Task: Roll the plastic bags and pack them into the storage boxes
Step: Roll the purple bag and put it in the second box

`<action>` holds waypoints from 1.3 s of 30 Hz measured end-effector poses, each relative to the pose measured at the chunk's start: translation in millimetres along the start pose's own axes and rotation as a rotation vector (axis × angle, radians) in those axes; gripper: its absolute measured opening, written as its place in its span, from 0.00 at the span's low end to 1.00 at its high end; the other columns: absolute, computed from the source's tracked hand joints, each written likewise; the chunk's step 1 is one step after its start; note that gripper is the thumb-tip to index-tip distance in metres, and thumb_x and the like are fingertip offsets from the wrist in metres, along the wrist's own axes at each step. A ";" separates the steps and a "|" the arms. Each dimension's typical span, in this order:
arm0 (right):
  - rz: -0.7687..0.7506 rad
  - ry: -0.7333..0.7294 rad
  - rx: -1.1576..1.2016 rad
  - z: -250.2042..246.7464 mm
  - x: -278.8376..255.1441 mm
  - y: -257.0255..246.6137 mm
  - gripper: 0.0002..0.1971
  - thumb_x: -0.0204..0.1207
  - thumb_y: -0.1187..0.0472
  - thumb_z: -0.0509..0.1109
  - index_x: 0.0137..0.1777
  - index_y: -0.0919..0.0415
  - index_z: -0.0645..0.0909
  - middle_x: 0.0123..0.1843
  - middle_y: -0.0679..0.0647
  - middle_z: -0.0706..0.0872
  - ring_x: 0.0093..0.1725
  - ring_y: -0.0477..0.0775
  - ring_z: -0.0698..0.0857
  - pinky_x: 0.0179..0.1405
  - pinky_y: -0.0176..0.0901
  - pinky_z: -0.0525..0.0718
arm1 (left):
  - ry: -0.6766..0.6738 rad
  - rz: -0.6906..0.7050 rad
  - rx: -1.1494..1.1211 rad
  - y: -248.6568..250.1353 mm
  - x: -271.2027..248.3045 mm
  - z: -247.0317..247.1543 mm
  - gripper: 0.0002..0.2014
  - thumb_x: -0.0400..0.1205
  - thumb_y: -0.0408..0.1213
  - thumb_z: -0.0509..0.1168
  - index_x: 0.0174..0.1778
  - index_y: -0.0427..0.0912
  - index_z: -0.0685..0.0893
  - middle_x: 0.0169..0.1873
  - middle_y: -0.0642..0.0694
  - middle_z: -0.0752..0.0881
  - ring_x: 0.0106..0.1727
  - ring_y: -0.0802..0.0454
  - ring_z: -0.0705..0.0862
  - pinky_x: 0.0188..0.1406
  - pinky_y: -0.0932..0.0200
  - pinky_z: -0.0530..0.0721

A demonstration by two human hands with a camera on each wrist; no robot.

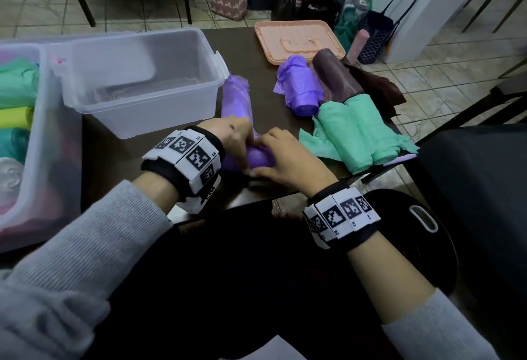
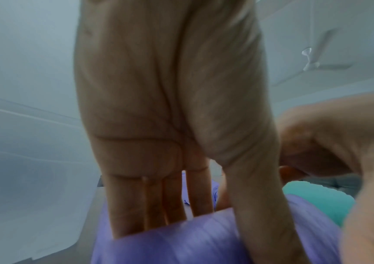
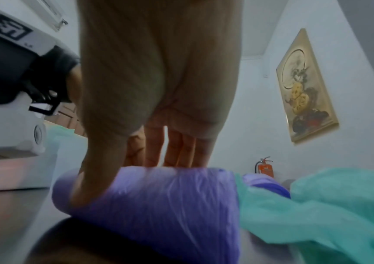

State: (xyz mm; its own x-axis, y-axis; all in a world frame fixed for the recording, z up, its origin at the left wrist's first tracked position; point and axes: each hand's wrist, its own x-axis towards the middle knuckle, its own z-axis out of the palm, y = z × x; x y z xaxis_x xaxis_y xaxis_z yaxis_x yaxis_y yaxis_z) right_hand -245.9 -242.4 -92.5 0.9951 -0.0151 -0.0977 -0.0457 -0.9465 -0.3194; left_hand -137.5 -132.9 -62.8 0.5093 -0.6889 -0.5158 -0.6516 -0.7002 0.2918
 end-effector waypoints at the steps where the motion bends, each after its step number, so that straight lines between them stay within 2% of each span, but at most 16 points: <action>1: 0.014 -0.031 -0.021 -1.7 -0.9 -1.6 0.31 0.67 0.53 0.78 0.68 0.61 0.75 0.61 0.59 0.77 0.62 0.59 0.74 0.65 0.51 0.72 | -0.016 0.006 -0.002 -1.0 0.5 -0.3 0.24 0.66 0.45 0.80 0.58 0.46 0.86 0.41 0.49 0.83 0.43 0.50 0.79 0.41 0.61 0.76; 4: 0.029 -0.050 -0.055 -4.3 -0.9 -2.1 0.34 0.66 0.61 0.78 0.73 0.60 0.71 0.65 0.58 0.75 0.65 0.59 0.73 0.67 0.52 0.72 | -0.009 0.028 -0.014 -2.5 -1.1 -1.3 0.29 0.67 0.46 0.79 0.65 0.50 0.83 0.52 0.48 0.83 0.49 0.50 0.79 0.48 0.62 0.76; 7: 0.067 -0.101 -0.005 -7.8 3.0 0.2 0.32 0.72 0.60 0.73 0.77 0.58 0.68 0.68 0.60 0.75 0.69 0.60 0.73 0.70 0.45 0.68 | 0.144 0.048 -0.055 -5.9 -2.8 -0.4 0.32 0.66 0.43 0.81 0.67 0.46 0.81 0.62 0.44 0.83 0.60 0.46 0.81 0.52 0.63 0.73; 11: 0.123 -0.222 -0.004 -8.6 10.2 1.5 0.30 0.79 0.58 0.63 0.81 0.60 0.60 0.70 0.65 0.71 0.71 0.65 0.70 0.73 0.48 0.67 | 0.274 0.043 -0.053 -7.9 -6.9 -0.9 0.21 0.68 0.40 0.78 0.57 0.44 0.86 0.55 0.42 0.86 0.51 0.45 0.83 0.52 0.52 0.82; 13: 0.136 -0.224 -0.023 -4.8 11.0 2.0 0.31 0.79 0.54 0.63 0.80 0.61 0.59 0.70 0.65 0.71 0.70 0.65 0.70 0.72 0.53 0.68 | 0.250 0.037 -0.014 -6.7 -8.6 -1.5 0.26 0.66 0.40 0.80 0.60 0.44 0.84 0.55 0.43 0.85 0.53 0.44 0.83 0.53 0.51 0.83; 15: 0.129 -0.173 -0.042 -0.4 10.5 3.2 0.33 0.77 0.45 0.66 0.77 0.60 0.63 0.68 0.62 0.74 0.68 0.63 0.72 0.69 0.54 0.70 | 0.223 0.030 0.036 -4.9 -10.2 -0.4 0.32 0.62 0.39 0.82 0.63 0.45 0.82 0.57 0.42 0.83 0.56 0.43 0.82 0.53 0.51 0.82; 18: 0.133 -0.134 -0.039 1.2 10.4 2.8 0.33 0.74 0.39 0.66 0.73 0.58 0.69 0.66 0.60 0.76 0.66 0.61 0.73 0.66 0.53 0.72 | 0.218 0.036 0.100 -4.6 -10.6 1.8 0.31 0.63 0.34 0.81 0.63 0.44 0.83 0.57 0.41 0.84 0.57 0.42 0.82 0.51 0.52 0.81; 21: 0.122 -0.113 -0.065 0.4 8.6 -3.6 0.36 0.71 0.39 0.70 0.74 0.59 0.68 0.67 0.59 0.73 0.67 0.61 0.71 0.67 0.54 0.71 | 0.178 0.039 0.067 -5.9 -11.1 -1.3 0.29 0.64 0.32 0.81 0.62 0.44 0.84 0.57 0.42 0.86 0.56 0.44 0.83 0.48 0.57 0.79; 24: 0.098 0.022 -0.131 3.0 3.3 -17.9 0.37 0.66 0.44 0.77 0.69 0.61 0.67 0.65 0.57 0.70 0.64 0.59 0.70 0.58 0.51 0.72 | 0.118 0.017 0.026 -7.2 -10.0 -6.6 0.29 0.64 0.33 0.81 0.63 0.43 0.84 0.58 0.44 0.86 0.56 0.46 0.83 0.53 0.57 0.82; 26: 0.100 0.041 -0.133 6.5 1.3 -25.5 0.34 0.65 0.47 0.78 0.65 0.62 0.68 0.63 0.57 0.71 0.62 0.59 0.71 0.54 0.50 0.73 | 0.043 -0.014 0.043 -8.9 -8.4 -9.5 0.26 0.64 0.36 0.81 0.59 0.44 0.86 0.54 0.46 0.87 0.52 0.47 0.83 0.54 0.54 0.83; 28: 0.113 0.030 -0.064 6.3 -0.3 -28.0 0.33 0.65 0.48 0.79 0.63 0.63 0.70 0.62 0.58 0.74 0.62 0.59 0.73 0.57 0.52 0.74 | -0.031 -0.020 0.047 -10.8 -7.8 -11.6 0.23 0.65 0.39 0.81 0.56 0.46 0.87 0.49 0.49 0.88 0.49 0.49 0.83 0.53 0.54 0.84; 30: 0.113 0.021 0.016 3.2 0.4 -25.9 0.31 0.65 0.49 0.79 0.63 0.62 0.73 0.61 0.58 0.77 0.62 0.59 0.74 0.59 0.53 0.75 | -0.050 -0.012 0.032 -13.9 -9.5 -11.5 0.22 0.67 0.40 0.79 0.57 0.47 0.87 0.49 0.50 0.87 0.50 0.49 0.83 0.54 0.54 0.83; 32: 0.096 -0.002 0.055 0.2 3.3 -22.1 0.30 0.66 0.48 0.78 0.65 0.61 0.75 0.60 0.59 0.78 0.63 0.59 0.75 0.61 0.51 0.74 | 0.035 0.011 0.008 -17.5 -12.6 -10.6 0.23 0.67 0.40 0.79 0.59 0.44 0.86 0.53 0.49 0.86 0.55 0.48 0.83 0.55 0.55 0.82; 33: 0.086 -0.021 0.066 -0.2 6.0 -19.4 0.29 0.68 0.48 0.77 0.65 0.61 0.76 0.60 0.59 0.79 0.63 0.60 0.75 0.62 0.51 0.74 | 0.106 0.027 0.003 -18.3 -14.7 -9.5 0.23 0.67 0.40 0.80 0.59 0.44 0.87 0.51 0.49 0.85 0.56 0.48 0.83 0.52 0.57 0.80; 36: 0.072 -0.091 0.051 0.3 14.0 -14.1 0.25 0.74 0.46 0.70 0.67 0.60 0.75 0.60 0.61 0.79 0.65 0.62 0.76 0.65 0.53 0.73 | 0.247 0.058 -0.010 -19.5 -18.3 -5.0 0.14 0.69 0.36 0.77 0.51 0.45 0.90 0.44 0.47 0.87 0.48 0.47 0.85 0.47 0.55 0.83; 39: 0.093 -0.159 -0.009 -3.1 20.5 -12.0 0.22 0.80 0.46 0.62 0.69 0.58 0.74 0.62 0.60 0.77 0.67 0.61 0.75 0.65 0.54 0.72 | 0.250 0.046 0.015 -19.6 -18.4 -2.2 0.09 0.71 0.34 0.73 0.47 0.43 0.90 0.42 0.41 0.88 0.42 0.45 0.84 0.46 0.49 0.86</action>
State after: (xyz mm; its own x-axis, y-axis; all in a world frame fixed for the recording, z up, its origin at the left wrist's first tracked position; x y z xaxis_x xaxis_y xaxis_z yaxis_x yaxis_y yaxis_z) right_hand -224.6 -232.4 -87.7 0.9601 -0.0521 -0.2748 -0.1354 -0.9462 -0.2939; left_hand -132.9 -106.9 -57.2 0.6009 -0.7463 -0.2863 -0.6848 -0.6654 0.2970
